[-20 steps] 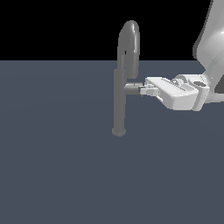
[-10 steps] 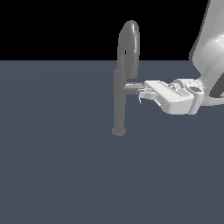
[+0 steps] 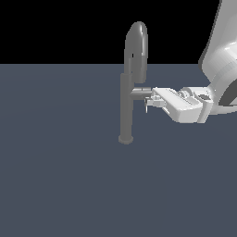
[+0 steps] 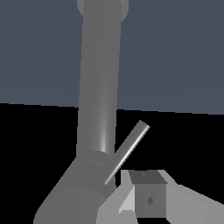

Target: Turn on the faucet by rotating a designated handle.

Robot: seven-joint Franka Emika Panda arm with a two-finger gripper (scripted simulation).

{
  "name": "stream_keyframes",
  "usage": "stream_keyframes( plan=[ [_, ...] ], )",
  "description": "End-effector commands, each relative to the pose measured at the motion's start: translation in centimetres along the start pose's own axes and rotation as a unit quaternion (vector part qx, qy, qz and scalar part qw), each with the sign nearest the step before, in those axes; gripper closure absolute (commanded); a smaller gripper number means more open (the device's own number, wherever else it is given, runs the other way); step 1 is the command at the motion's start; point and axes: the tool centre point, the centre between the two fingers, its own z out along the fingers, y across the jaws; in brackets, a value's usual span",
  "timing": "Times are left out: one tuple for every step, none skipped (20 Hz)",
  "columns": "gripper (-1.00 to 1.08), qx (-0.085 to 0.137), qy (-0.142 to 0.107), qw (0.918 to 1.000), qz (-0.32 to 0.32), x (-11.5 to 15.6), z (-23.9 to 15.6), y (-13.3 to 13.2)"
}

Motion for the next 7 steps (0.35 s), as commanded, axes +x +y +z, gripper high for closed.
stream_keyframes(
  plan=[
    [1.08, 0.008, 0.006, 0.9999, 0.012, 2.7, 0.3, -0.9],
    [1.08, 0.008, 0.006, 0.9999, 0.014, 3.1, 0.3, -1.0],
    [1.08, 0.009, 0.006, 0.9998, 0.016, 3.5, 0.3, -1.1],
    [1.08, 0.009, 0.006, 0.9998, 0.018, 3.9, 0.3, -1.3],
    [1.08, 0.01, 0.006, 0.9997, 0.02, 4.2, 0.2, -1.4],
    [1.08, 0.01, 0.006, 0.9997, 0.022, 4.6, 0.2, -1.5],
    [1.08, 0.01, 0.006, 0.9997, 0.022, 4.6, 0.2, -1.5]
  ],
)
